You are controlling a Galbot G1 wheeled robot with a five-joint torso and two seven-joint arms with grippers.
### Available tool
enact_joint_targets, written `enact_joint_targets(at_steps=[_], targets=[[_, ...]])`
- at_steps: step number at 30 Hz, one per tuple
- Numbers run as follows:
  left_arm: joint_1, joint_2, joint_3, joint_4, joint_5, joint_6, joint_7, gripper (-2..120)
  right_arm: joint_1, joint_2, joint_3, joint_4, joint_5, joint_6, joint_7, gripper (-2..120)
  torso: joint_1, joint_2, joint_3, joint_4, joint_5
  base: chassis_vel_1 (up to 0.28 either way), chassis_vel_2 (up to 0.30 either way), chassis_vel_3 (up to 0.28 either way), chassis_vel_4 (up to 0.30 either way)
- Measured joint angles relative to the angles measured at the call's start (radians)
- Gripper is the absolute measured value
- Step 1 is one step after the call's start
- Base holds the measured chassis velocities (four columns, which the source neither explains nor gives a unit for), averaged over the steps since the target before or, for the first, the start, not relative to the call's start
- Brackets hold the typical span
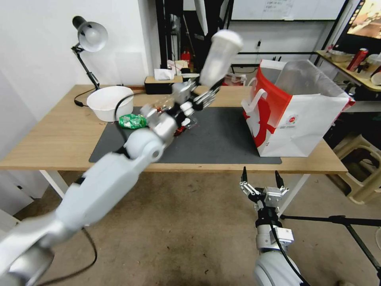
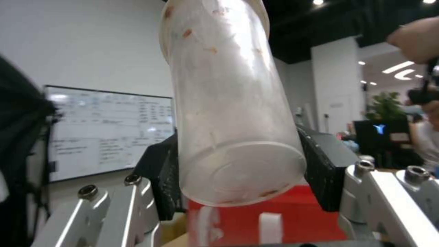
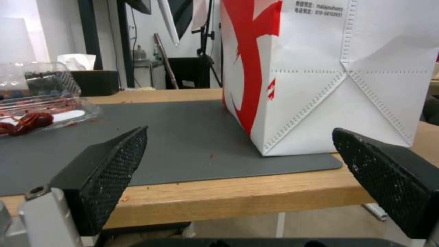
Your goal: Pick up the trash from the table and place it into the takeout bag.
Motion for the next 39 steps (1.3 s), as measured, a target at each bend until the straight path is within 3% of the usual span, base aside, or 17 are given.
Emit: enact_joint_targets(at_steps=[5,7,9,11,17,21,32,37,39], targets=[[-0.124,-0.067,0.098,0.063,-0.027,-0.001,-0.002,54,0.000,0.004,0.004,-0.001,0.000,0.001,0.001,100,0.000,0.000,0.000,0.0000,-0.0001,0.000,0.000,0.000,0.000],[-0.212,-0.141,0.156,0.120,-0.054,-0.001,-0.005,54,0.003,0.006,0.006,-0.001,-0.001,0.001,0.002,100,0.000,0.000,0.000,-0.0001,-0.0002,0.000,0.000,0.000,0.000],[-0.225,-0.153,0.165,0.130,-0.059,-0.001,-0.005,54,0.004,0.007,0.006,-0.001,-0.001,0.002,0.002,100,0.000,0.000,0.000,-0.0001,-0.0002,0.000,0.000,0.000,0.000],[-0.289,-0.213,0.213,0.203,-0.078,-0.003,-0.006,54,0.009,0.010,0.007,-0.001,-0.001,0.001,0.002,100,0.000,0.000,0.000,-0.0002,-0.0002,0.000,0.000,0.000,0.000],[-0.344,-0.285,0.261,0.312,-0.089,-0.013,0.000,54,0.011,0.014,0.009,-0.002,0.000,0.002,0.003,100,0.000,0.000,0.000,0.0000,-0.0004,0.000,0.000,0.000,0.000],[-0.374,-0.367,0.296,0.421,-0.097,-0.019,0.014,54,0.011,0.019,0.011,-0.008,0.000,0.007,0.004,100,0.000,0.000,0.000,-0.0001,-0.0003,0.000,0.000,0.000,0.000],[-0.393,-0.443,0.337,0.542,-0.069,-0.017,0.024,55,0.015,0.024,0.010,-0.010,0.001,0.008,0.004,100,0.000,0.000,0.000,0.0001,-0.0004,0.000,0.000,0.000,0.000],[-0.393,-0.453,0.337,0.558,-0.059,-0.015,0.021,72,0.015,0.023,0.013,-0.008,0.003,0.008,0.005,100,0.000,0.000,0.000,0.0000,-0.0005,0.000,0.000,0.000,0.000],[-0.392,-0.452,0.333,0.556,-0.053,-0.012,0.014,83,0.015,0.026,0.013,-0.007,0.003,0.008,0.005,100,0.000,0.000,0.000,0.0000,-0.0005,0.000,0.000,0.000,0.000]])
